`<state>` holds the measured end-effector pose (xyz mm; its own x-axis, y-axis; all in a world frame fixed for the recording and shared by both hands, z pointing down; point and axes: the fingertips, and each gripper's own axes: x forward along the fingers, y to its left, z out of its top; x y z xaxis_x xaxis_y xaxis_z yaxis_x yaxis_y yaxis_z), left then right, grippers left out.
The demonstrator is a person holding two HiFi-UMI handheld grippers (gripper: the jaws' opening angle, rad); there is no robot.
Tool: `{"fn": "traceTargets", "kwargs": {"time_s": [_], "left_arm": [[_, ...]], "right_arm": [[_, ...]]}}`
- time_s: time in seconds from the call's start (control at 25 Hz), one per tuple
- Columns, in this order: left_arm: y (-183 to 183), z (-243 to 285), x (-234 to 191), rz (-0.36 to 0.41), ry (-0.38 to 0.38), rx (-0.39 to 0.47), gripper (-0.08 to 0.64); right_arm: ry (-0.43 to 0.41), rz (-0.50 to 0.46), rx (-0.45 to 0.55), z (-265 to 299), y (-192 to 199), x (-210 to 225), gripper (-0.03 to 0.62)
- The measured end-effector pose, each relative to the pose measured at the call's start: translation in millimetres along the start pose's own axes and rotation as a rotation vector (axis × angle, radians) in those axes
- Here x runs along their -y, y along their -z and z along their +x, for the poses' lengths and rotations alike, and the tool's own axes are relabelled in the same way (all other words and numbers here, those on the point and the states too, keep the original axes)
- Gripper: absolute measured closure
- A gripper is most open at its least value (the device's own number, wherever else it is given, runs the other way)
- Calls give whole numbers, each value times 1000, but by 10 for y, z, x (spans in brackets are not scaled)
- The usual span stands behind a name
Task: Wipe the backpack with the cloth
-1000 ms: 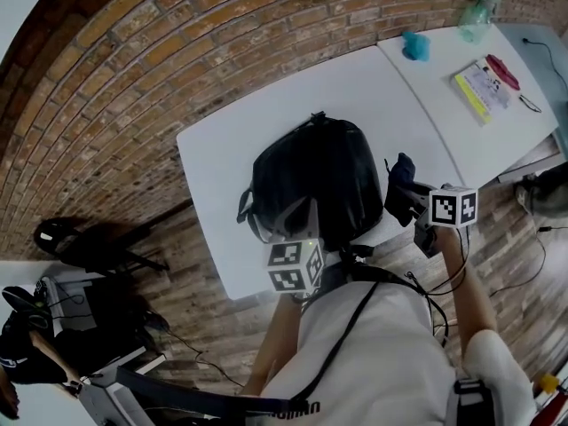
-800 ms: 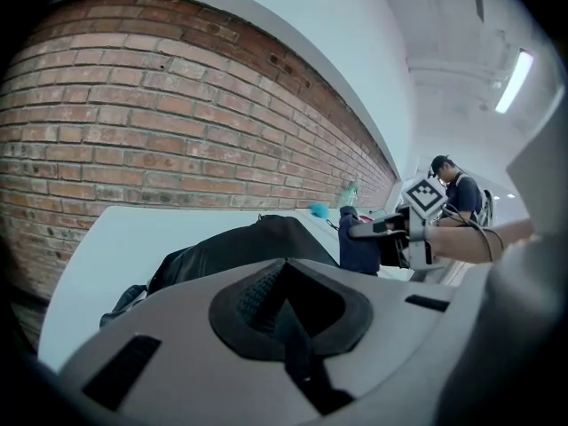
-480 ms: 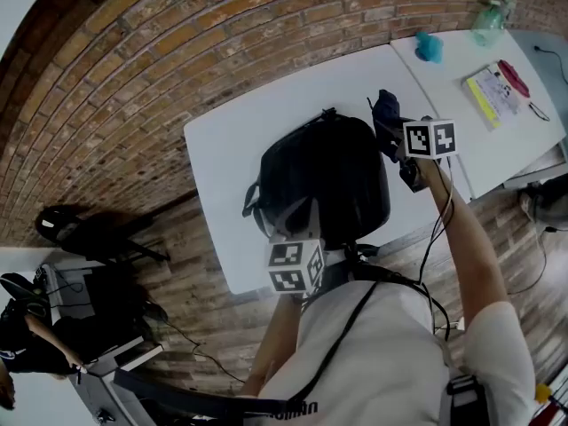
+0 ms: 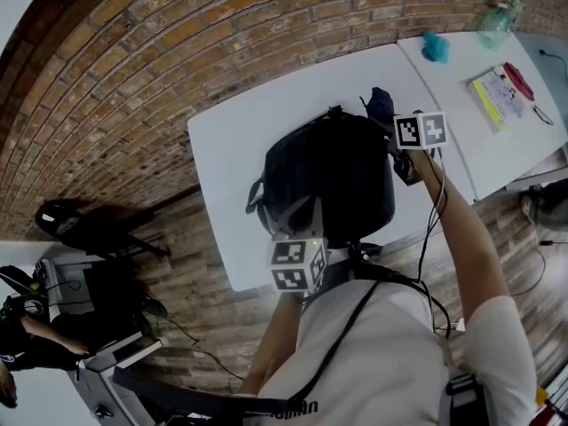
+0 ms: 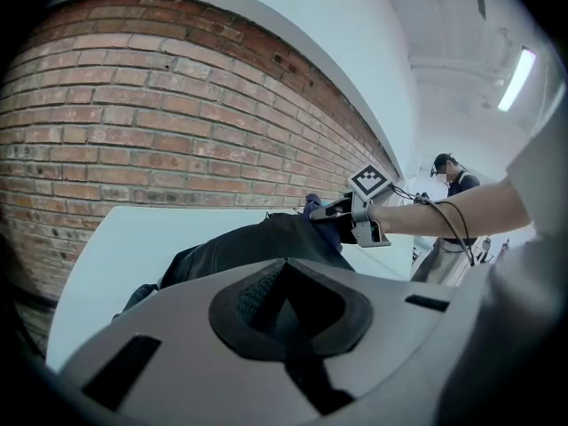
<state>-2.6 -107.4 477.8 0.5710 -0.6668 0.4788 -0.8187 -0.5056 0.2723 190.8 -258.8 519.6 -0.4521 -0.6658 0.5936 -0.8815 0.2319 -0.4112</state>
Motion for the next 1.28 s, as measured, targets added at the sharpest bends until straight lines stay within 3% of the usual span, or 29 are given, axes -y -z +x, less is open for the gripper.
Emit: {"fn": "traceTargets", "kwargs": {"time_s": [0.44, 1.28], "left_arm": [[5, -10, -13, -2, 4, 1, 557], [47, 48, 93, 2, 29, -8, 557]], "right_arm": [[-16, 0, 3, -83, 88, -55, 524], [-95, -34, -42, -476, 682, -256, 523]]}}
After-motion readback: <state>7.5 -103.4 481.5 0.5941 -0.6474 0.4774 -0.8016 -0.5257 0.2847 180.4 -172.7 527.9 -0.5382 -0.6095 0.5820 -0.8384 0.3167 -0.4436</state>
